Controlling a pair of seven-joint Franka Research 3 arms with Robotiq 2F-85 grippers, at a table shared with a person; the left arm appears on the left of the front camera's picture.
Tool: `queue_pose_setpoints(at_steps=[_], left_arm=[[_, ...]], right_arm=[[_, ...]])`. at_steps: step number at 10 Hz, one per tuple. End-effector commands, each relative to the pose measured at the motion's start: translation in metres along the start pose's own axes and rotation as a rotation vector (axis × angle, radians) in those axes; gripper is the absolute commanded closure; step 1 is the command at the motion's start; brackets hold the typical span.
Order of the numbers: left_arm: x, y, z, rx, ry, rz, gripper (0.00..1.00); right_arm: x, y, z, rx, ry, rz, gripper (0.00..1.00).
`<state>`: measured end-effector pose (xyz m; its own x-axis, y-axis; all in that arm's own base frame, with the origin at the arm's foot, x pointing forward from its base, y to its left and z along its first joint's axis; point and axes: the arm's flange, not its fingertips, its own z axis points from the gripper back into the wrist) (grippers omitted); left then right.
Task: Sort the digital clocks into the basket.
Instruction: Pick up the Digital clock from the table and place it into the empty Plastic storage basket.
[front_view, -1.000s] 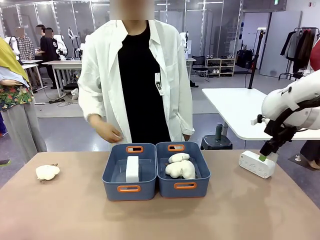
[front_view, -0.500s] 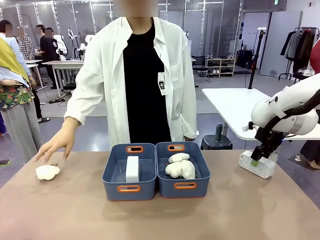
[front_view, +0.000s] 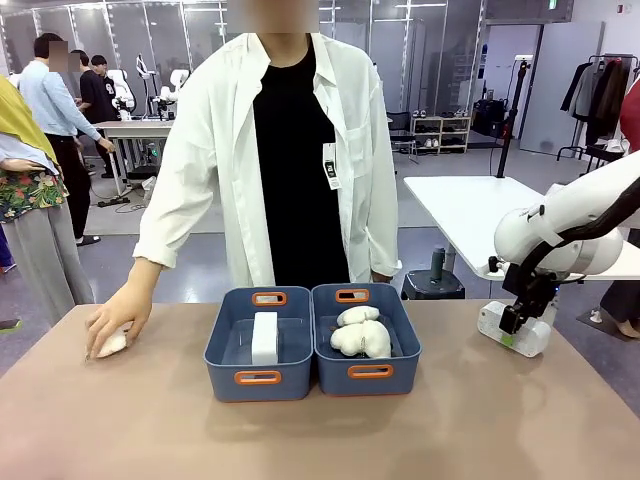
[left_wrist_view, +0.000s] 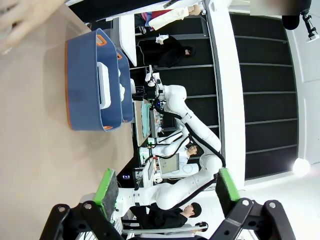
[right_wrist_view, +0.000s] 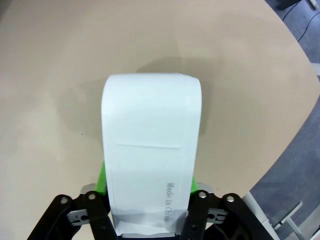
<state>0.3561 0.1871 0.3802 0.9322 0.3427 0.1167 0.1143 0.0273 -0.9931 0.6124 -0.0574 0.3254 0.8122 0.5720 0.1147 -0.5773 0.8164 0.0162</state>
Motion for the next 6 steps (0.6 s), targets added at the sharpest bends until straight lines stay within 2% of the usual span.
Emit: queue_pose_setpoints(at_steps=[1, 4, 6], left_arm=[[-0.003, -0.001, 0.003, 0.000, 0.008, -0.010, 0.00], [-0.003, -0.001, 0.003, 0.000, 0.008, -0.010, 0.00], [-0.003, -0.001, 0.003, 0.000, 0.008, -0.010, 0.00]], right_arm=[[0.006, -0.004, 0.008, -0.007, 0.015, -0.015, 1.00], [0.003, -0.002, 0.019, -0.001, 0.000, -0.019, 1.00], [-0.005, 0.008, 0.054, 0.037, -0.008, 0.032, 1.00]])
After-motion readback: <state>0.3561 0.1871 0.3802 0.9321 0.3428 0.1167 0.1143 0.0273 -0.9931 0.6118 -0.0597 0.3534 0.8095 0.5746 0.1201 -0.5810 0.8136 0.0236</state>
